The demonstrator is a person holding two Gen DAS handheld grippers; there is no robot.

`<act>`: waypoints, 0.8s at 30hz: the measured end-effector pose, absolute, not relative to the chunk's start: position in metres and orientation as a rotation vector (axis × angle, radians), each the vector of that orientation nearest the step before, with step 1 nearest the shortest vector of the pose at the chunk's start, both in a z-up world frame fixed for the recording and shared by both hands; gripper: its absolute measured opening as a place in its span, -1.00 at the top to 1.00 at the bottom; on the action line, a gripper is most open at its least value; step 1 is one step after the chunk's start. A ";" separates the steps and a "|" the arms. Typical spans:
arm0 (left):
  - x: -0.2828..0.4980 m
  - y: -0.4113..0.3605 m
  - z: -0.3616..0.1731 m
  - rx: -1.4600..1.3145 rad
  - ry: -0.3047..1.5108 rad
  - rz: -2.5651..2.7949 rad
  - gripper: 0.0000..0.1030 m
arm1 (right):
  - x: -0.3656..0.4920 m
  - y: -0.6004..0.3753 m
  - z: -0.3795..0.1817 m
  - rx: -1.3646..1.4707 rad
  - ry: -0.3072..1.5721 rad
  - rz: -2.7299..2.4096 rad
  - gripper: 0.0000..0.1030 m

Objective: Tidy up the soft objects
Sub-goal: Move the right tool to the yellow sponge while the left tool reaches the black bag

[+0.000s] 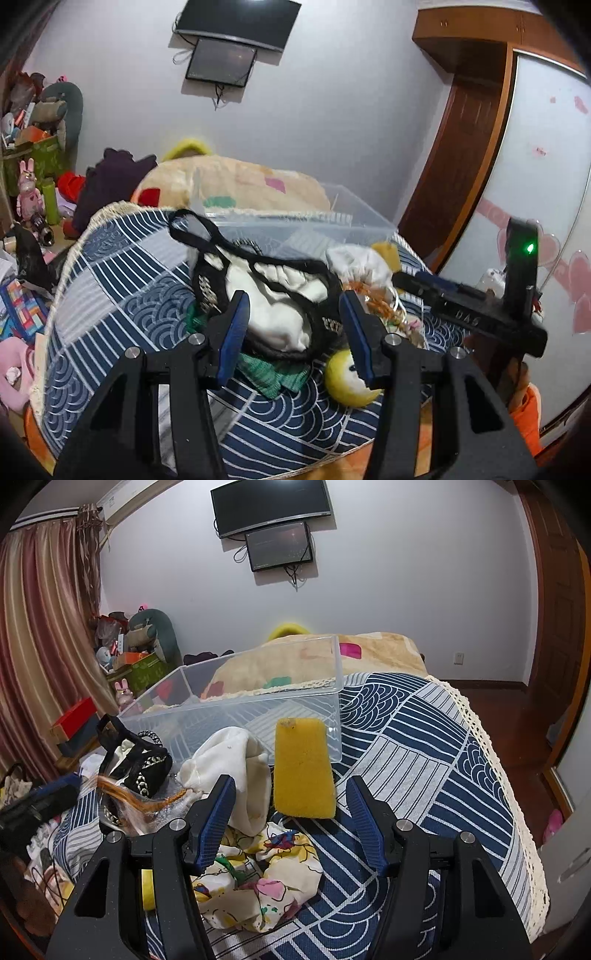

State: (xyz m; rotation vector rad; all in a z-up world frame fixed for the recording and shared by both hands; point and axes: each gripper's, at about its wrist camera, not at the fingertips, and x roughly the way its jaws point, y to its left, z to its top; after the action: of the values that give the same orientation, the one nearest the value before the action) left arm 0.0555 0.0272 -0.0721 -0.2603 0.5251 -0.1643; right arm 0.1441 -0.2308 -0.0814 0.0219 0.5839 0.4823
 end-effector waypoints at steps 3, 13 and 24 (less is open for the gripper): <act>0.050 0.034 -0.061 -0.259 0.493 -0.144 0.02 | 0.145 -0.231 -0.081 0.027 0.587 0.485 -0.14; 0.069 0.008 -0.084 -0.171 0.602 -0.155 0.02 | 0.146 -0.229 -0.083 0.027 0.596 0.485 -0.14; 0.085 -0.005 -0.100 -0.149 0.641 -0.153 0.34 | 0.149 -0.223 -0.090 0.027 0.632 0.500 0.12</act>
State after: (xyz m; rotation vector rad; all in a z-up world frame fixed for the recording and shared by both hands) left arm 0.0848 -0.0048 -0.0997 -0.1491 0.6405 -0.1528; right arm 0.1494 -0.2226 -0.0902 0.0267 0.6319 0.5003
